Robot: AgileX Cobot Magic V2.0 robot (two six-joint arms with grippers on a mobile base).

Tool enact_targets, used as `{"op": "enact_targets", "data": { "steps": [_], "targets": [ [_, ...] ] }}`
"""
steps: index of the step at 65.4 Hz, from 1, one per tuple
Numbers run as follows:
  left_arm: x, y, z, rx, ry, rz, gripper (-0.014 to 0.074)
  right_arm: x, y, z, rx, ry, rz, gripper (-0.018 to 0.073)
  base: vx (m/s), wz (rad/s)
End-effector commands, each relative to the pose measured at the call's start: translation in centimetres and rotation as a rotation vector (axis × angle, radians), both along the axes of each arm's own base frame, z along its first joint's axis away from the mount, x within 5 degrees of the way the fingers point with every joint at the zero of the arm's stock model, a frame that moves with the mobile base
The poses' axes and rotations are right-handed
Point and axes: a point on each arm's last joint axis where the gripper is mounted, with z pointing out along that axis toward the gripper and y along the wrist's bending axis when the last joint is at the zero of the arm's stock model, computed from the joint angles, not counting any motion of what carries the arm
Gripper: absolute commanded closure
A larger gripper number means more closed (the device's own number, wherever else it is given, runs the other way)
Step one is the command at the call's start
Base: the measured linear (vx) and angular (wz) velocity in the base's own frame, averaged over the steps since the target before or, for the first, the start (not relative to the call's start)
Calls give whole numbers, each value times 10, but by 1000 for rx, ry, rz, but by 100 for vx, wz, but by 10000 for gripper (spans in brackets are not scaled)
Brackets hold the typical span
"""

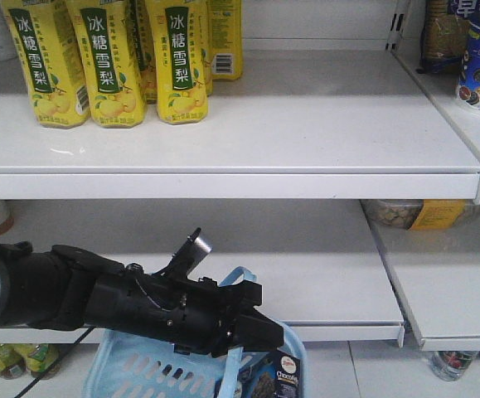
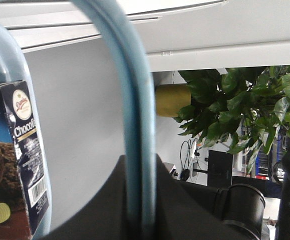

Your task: Left arm holds basket, right arm returns cookies

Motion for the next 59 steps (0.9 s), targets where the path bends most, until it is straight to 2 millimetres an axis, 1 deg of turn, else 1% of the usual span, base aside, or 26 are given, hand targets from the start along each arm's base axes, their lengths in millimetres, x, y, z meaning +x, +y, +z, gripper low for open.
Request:
{"op": "enact_targets", "data": {
  "steps": [1,6,10,17,24,29,38,43,48,59],
  "targets": [
    [2,-2,25,-73,-86,-7,603,-4,0,28,-28,-161,1,568,0,0],
    [2,-2,25,-73,-86,-7,603,-4,1,41,-18,-194,4,568,0,0],
    [2,-2,25,-73,-86,-7,603,-2,1,56,-3,-201,7,568,0,0],
    [2,-2,25,-73,-86,-7,603,6,0,74,0,-133,3,568,0,0],
    [2,-2,25,-73,-86,-7,603,21,0,86,-14,-23,-3,568,0,0],
    [2,-2,25,-73,-86,-7,603,32,0,87,-7,49,-4,568,0,0],
    [2,-2,25,-73,-86,-7,603,44,0,79,0,134,-4,568,0,0],
    [2,-2,25,-73,-86,-7,603,48,1,77,37,150,-4,568,0,0],
    [2,-2,25,-73,-86,-7,603,51,1,77,141,158,-5,568,0,0],
    [2,-2,25,-73,-86,-7,603,52,1,75,147,177,-7,560,0,0]
  ]
}}
